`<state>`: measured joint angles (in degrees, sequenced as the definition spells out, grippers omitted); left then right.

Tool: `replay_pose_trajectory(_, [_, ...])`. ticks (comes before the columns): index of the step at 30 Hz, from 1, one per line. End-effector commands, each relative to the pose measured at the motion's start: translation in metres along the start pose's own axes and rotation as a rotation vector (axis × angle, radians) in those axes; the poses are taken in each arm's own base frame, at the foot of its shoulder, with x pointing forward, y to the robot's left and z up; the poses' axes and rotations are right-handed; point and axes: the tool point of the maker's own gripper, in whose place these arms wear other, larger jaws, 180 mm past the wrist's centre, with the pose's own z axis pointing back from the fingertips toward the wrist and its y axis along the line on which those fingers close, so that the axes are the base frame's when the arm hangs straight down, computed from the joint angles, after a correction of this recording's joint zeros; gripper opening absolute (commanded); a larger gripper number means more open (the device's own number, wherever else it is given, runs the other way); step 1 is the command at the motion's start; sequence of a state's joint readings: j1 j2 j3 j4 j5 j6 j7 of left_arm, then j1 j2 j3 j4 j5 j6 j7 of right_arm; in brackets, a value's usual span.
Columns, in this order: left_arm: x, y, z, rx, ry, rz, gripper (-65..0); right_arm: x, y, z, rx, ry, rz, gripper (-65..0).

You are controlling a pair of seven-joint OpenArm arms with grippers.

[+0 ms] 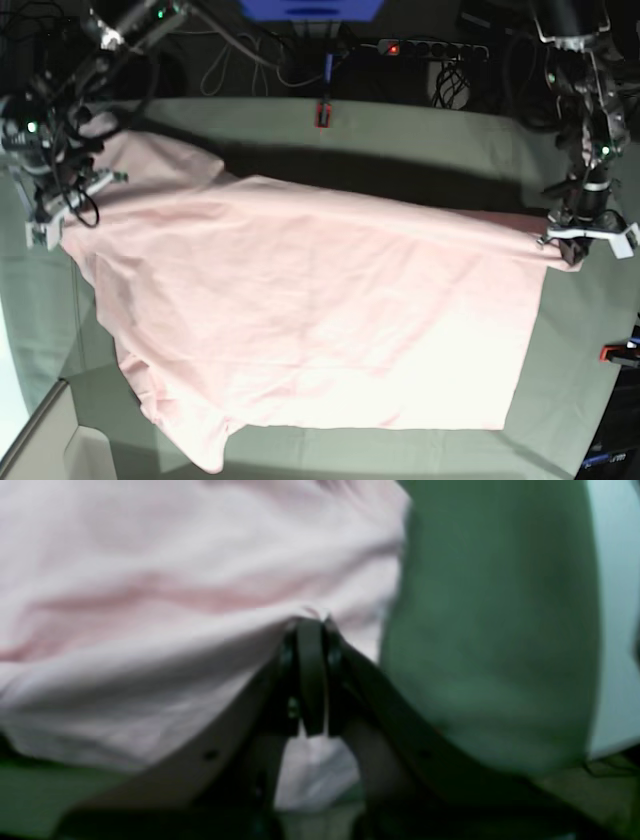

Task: Layout the t-shirt on the table in an organized manner, then fold the t-shirt properly
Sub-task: 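Lift the shirt edge with both grippers and pull it taut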

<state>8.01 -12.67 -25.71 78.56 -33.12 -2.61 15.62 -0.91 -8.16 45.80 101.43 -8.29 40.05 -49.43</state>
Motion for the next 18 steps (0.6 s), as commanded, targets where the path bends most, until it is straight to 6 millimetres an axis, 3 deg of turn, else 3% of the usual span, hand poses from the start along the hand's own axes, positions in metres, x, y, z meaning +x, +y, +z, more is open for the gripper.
replay_pose_trajectory(1, [0.017, 0.001, -0.004, 0.001, -0.048, -0.005, -65.0, 0.018, -0.004, -0.002, -0.002, -0.046, 0.019, -65.0])
replay_pose_trajectory(12, [0.012, 0.003, -0.026, 0.024, -0.025, 0.04, -65.0, 0.058, 0.014, -0.034, 0.088, -0.075, 0.052, -65.0])
replay_pose_trajectory(18, [0.018, -0.001, -0.04, 0.025, -0.028, 0.068, -65.0, 0.076, 0.007, -0.044, 0.096, -0.086, 0.047, -65.0])
